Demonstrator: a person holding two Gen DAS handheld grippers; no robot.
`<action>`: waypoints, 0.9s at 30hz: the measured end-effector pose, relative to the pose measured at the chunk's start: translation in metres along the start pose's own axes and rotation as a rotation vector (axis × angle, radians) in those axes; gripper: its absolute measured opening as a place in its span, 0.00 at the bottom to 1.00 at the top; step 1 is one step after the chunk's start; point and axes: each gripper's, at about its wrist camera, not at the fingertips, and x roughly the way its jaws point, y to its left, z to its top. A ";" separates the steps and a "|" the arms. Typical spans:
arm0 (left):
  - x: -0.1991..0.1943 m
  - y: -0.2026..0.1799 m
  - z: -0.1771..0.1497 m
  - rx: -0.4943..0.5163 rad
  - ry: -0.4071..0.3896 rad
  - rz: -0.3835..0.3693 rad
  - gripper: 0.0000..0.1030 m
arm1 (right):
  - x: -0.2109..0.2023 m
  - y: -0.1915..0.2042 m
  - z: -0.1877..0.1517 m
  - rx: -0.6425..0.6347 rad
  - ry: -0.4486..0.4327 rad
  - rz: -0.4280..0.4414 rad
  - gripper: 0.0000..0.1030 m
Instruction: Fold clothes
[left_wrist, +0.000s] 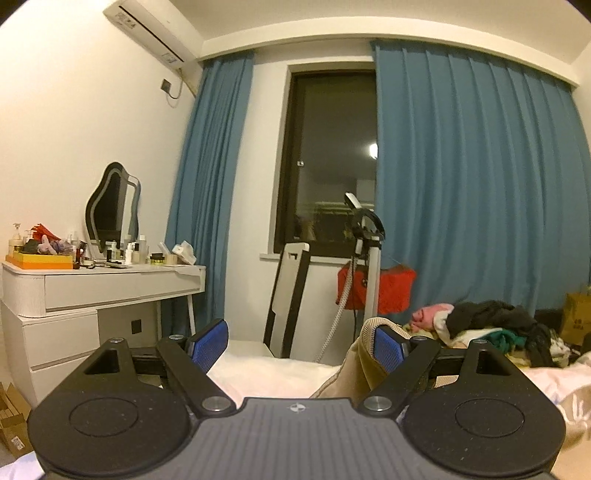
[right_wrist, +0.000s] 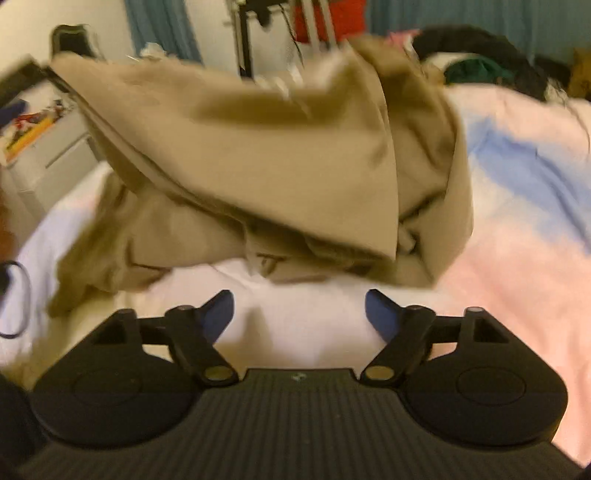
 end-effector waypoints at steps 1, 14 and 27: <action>0.000 0.002 0.002 -0.008 -0.009 0.005 0.83 | 0.006 0.000 0.001 -0.016 -0.031 -0.027 0.77; 0.002 0.044 0.022 -0.128 -0.005 0.056 0.83 | -0.033 -0.028 0.032 0.057 -0.268 -0.172 0.03; -0.006 0.036 0.021 -0.099 0.000 0.041 0.82 | -0.064 -0.076 0.048 0.074 -0.233 -0.130 0.08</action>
